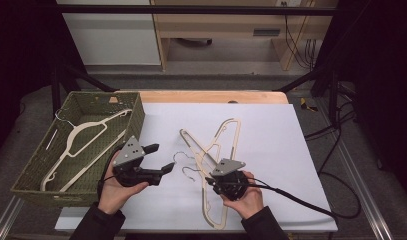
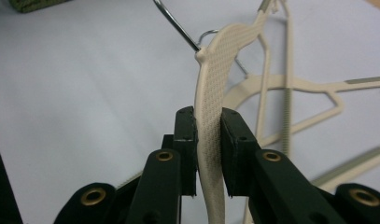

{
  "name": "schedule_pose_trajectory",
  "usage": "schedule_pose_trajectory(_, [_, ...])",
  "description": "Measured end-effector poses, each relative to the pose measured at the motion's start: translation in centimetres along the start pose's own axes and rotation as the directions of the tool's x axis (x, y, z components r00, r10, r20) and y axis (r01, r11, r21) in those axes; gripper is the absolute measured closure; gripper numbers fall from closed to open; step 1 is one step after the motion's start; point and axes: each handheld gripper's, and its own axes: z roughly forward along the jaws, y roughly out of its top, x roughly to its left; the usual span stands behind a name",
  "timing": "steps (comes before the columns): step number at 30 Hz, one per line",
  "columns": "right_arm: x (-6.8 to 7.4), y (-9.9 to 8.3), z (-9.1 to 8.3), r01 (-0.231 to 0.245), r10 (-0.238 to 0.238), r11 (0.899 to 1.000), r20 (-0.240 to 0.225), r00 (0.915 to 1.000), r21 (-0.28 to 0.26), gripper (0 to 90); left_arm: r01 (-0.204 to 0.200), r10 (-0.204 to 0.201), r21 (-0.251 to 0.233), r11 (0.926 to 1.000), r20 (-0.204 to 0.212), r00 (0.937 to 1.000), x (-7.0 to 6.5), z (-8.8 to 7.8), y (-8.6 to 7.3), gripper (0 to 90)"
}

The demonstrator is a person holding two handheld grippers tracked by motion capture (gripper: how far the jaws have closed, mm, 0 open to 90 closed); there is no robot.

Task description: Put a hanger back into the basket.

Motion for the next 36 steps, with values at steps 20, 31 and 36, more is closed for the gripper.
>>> schedule_pose_trajectory(20, [-2.0, 0.1, -3.5, -0.056, 0.049, 0.991, -0.065, 0.9967, -0.117, 86.9, -0.051, 0.049, 0.04, 0.9979, 0.045, 0.9978, -1.3, 1.4, -0.2, 18.3])
schedule_pose_trajectory(31, [-0.1, 0.9, -3.3, -0.005, -0.023, 0.992, -0.214, 0.9766, -0.127, 86.9, -0.155, 0.132, 0.154, 0.9758, 0.149, 0.98, -3.1, 4.5, -1.4, 29.4])
schedule_pose_trajectory(36, [0.2, 1.1, -3.4, -0.001, -0.031, 0.992, -0.248, 0.9683, -0.129, 86.9, -0.174, 0.144, 0.171, 0.9698, 0.174, 0.9742, -3.3, 4.9, -1.6, 40.2])
